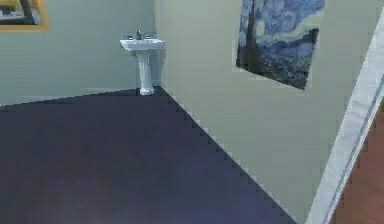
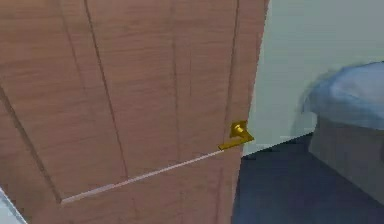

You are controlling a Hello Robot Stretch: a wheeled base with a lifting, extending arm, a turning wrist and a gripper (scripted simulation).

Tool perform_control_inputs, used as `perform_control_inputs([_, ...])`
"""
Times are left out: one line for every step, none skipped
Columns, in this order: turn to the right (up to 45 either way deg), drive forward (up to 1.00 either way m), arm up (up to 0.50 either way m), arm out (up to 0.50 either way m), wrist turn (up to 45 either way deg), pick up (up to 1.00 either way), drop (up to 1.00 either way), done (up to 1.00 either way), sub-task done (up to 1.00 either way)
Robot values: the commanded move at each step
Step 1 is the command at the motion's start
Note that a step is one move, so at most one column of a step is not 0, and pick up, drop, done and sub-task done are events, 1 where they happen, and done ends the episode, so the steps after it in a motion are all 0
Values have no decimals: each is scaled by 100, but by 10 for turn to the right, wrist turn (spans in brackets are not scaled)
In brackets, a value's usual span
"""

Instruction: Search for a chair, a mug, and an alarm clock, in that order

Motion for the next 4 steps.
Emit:
perform_control_inputs([0,30,0,0,0,0,0,0,0])
perform_control_inputs([-450,0,0,0,0,0,0,0,0])
perform_control_inputs([-60,0,0,0,0,0,0,0,0])
perform_control_inputs([0,50,0,0,0,0,0,0,0])
